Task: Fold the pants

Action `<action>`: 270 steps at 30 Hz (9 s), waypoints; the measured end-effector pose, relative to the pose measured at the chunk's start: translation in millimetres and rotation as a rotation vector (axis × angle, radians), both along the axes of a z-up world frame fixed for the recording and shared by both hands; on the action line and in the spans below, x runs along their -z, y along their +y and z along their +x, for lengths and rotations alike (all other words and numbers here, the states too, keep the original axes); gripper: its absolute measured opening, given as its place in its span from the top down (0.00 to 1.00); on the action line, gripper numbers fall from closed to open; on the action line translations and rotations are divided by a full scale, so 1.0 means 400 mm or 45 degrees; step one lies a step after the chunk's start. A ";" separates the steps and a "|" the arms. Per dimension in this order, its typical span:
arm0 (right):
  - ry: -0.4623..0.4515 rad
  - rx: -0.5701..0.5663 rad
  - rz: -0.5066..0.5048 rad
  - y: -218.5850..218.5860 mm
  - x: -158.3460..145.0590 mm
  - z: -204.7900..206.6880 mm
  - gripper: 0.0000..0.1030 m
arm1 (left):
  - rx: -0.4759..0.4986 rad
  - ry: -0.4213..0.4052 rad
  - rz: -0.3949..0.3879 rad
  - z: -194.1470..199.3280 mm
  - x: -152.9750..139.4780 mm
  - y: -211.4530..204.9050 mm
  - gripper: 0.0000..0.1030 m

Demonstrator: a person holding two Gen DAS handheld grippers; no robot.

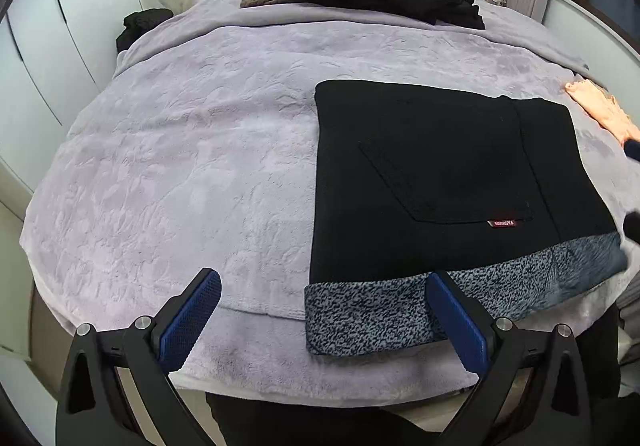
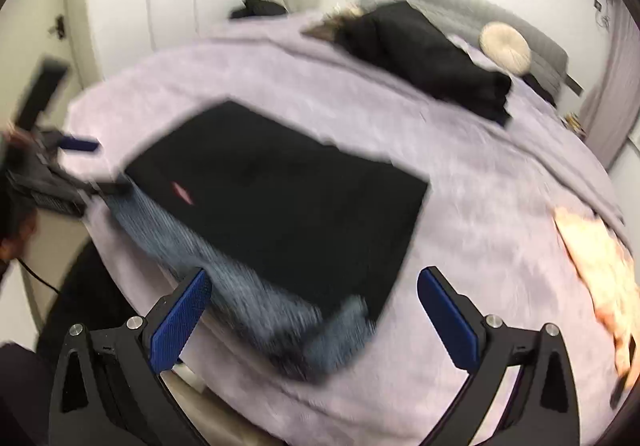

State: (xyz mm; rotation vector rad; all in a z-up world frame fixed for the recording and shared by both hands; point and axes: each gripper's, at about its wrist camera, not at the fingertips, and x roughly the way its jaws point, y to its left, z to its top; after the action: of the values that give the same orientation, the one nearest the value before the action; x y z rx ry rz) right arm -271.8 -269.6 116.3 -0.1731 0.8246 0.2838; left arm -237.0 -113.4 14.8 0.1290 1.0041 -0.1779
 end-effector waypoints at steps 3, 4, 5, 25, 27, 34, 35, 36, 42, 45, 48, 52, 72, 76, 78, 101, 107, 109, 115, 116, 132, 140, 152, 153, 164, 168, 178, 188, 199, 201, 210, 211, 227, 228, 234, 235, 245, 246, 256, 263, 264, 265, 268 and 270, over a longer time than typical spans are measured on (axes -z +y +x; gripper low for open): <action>0.048 -0.137 0.034 0.059 -0.023 0.093 0.00 | 0.022 -0.001 0.011 0.010 -0.005 -0.012 0.00; 0.038 -0.177 0.010 0.081 -0.030 0.120 0.00 | 0.027 -0.004 0.015 0.012 -0.009 -0.012 0.00; 0.027 -0.203 -0.011 0.103 -0.033 0.159 0.00 | 0.032 -0.008 0.019 0.013 -0.013 -0.012 0.00; 0.285 -0.442 -0.152 -0.059 0.153 0.139 0.00 | 0.431 -0.089 0.042 0.089 -0.109 -0.107 0.00; 0.275 -0.398 -0.111 -0.087 0.126 0.124 0.00 | 0.580 -0.092 0.011 0.116 -0.131 -0.167 0.00; 0.198 -0.379 -0.149 -0.092 0.087 0.099 0.00 | 0.828 0.141 0.210 0.235 0.028 -0.250 0.00; 0.194 -0.368 -0.155 -0.102 0.085 0.091 0.00 | 0.803 0.174 0.119 0.247 0.032 -0.212 0.00; 0.197 -0.354 -0.150 -0.114 0.085 0.084 0.00 | 0.781 0.155 0.061 0.242 0.023 -0.169 0.00; 0.369 -0.110 0.184 -0.275 0.133 0.103 0.00 | 0.552 0.236 -0.161 0.210 0.017 0.068 0.00; 0.453 -0.022 0.397 -0.311 0.168 0.140 0.00 | 0.487 0.276 -0.278 0.218 0.030 0.105 0.00; 0.552 -0.050 0.567 -0.280 0.220 0.179 0.00 | 0.514 0.402 -0.397 0.250 0.074 0.053 0.00; 0.616 -0.071 0.673 -0.218 0.280 0.227 0.00 | 0.574 0.505 -0.489 0.273 0.116 -0.058 0.00; 0.378 0.076 0.635 -0.397 0.082 0.190 0.28 | 0.571 0.366 -0.483 0.208 -0.057 -0.305 0.21; 0.337 0.181 0.624 -0.512 0.048 0.212 0.28 | 0.631 0.363 -0.487 0.209 -0.071 -0.420 0.21; 0.325 0.224 0.600 -0.551 0.037 0.203 0.28 | 0.654 0.382 -0.500 0.212 -0.075 -0.469 0.21; 0.396 0.434 0.693 -0.839 0.145 0.113 0.21 | 0.527 0.448 -0.493 0.291 -0.005 -0.446 0.21; 0.131 0.632 0.367 -0.807 0.057 -0.022 0.19 | 0.504 0.185 -0.364 0.204 -0.098 -0.415 0.21; 0.034 0.572 0.279 -0.756 0.027 -0.078 0.19 | 0.531 0.086 -0.249 0.135 -0.099 -0.439 0.21; -0.084 0.247 -0.095 -0.515 0.046 -0.187 0.19 | 0.622 -0.021 -0.133 0.063 -0.073 -0.597 0.20; -0.058 0.213 -0.114 -0.498 0.068 -0.189 0.19 | 0.630 -0.024 -0.101 0.057 -0.062 -0.601 0.14; -0.003 0.306 0.088 -0.663 -0.030 0.027 0.09 | 0.531 0.050 -0.116 0.273 -0.095 -0.691 0.12; 0.325 0.371 0.197 -0.747 0.108 0.213 0.06 | 0.432 0.154 -0.068 0.365 -0.017 -0.734 0.12; 0.067 0.449 0.140 -0.702 -0.006 0.079 0.00 | 0.356 0.061 -0.096 0.272 -0.084 -0.741 0.08; 0.033 0.398 0.134 -0.674 -0.026 0.055 0.00 | 0.351 0.047 -0.096 0.252 -0.092 -0.737 0.08; 0.217 0.313 0.075 -0.625 0.061 0.205 0.00 | 0.248 0.119 -0.116 0.269 -0.015 -0.701 0.08; 0.220 0.350 0.043 -0.619 0.093 0.123 0.01 | 0.249 0.135 -0.132 0.228 -0.006 -0.677 0.08; 0.165 0.532 -0.004 -0.568 0.093 -0.157 0.00 | 0.223 0.061 -0.081 0.062 -0.036 -0.648 0.08; 0.240 0.763 -0.080 -0.544 0.074 -0.147 0.00 | 0.134 0.035 -0.053 0.019 -0.062 -0.667 0.08; 0.257 0.780 -0.025 -0.551 0.085 -0.145 0.00 | 0.124 0.066 -0.026 0.008 -0.045 -0.686 0.08; 0.258 0.780 -0.026 -0.548 0.085 -0.146 0.00 | 0.121 0.060 -0.013 0.002 -0.046 -0.689 0.08; 0.255 0.780 -0.021 -0.554 0.082 -0.141 0.00 | 0.102 0.035 -0.012 -0.010 -0.058 -0.684 0.08; 0.254 0.781 -0.023 -0.553 0.081 -0.141 0.00 | 0.102 0.037 -0.015 -0.010 -0.058 -0.683 0.08; 0.256 0.761 -0.011 -0.558 0.076 -0.135 0.00 | 0.092 0.047 -0.014 -0.005 -0.054 -0.678 0.08; 0.254 0.761 -0.015 -0.557 0.075 -0.136 0.00 | 0.092 0.047 -0.014 -0.005 -0.053 -0.678 0.08; 0.253 0.762 -0.015 -0.560 0.075 -0.136 0.00 | 0.093 0.051 -0.014 -0.007 -0.052 -0.680 0.08; 0.253 0.760 -0.014 -0.562 0.075 -0.136 0.00 | 0.093 0.051 -0.014 -0.007 -0.052 -0.679 0.08; 0.253 0.755 -0.014 -0.564 0.074 -0.133 0.00 | 0.093 0.055 -0.016 -0.006 -0.049 -0.680 0.08; 0.252 0.754 -0.017 -0.564 0.074 -0.133 0.00 | 0.094 0.057 -0.017 -0.005 -0.048 -0.680 0.08; 0.250 0.746 -0.020 -0.567 0.071 -0.131 0.00 | 0.089 0.056 -0.019 -0.006 -0.049 -0.676 0.08; 0.243 0.742 -0.018 -0.567 0.066 -0.130 0.00 | 0.087 0.056 -0.023 -0.006 -0.051 -0.679 0.08; 0.242 0.742 -0.018 -0.568 0.065 -0.130 0.00 | 0.088 0.055 -0.024 -0.006 -0.051 -0.679 0.08; 0.240 0.741 -0.017 -0.569 0.064 -0.130 0.00 | 0.088 0.057 -0.026 -0.006 -0.051 -0.680 0.08; 0.235 0.738 -0.013 -0.574 0.060 -0.130 0.00 | 0.091 0.061 -0.036 -0.006 -0.054 -0.679 0.08; 0.230 0.735 -0.012 -0.577 0.057 -0.131 0.00 | 0.092 0.065 -0.044 -0.005 -0.056 -0.679 0.08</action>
State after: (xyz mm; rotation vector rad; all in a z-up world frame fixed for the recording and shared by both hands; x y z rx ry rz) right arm -324.1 -500.5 93.6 0.0871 1.0173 -0.2512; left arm -238.9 -385.2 37.1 0.1297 1.0471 -0.2651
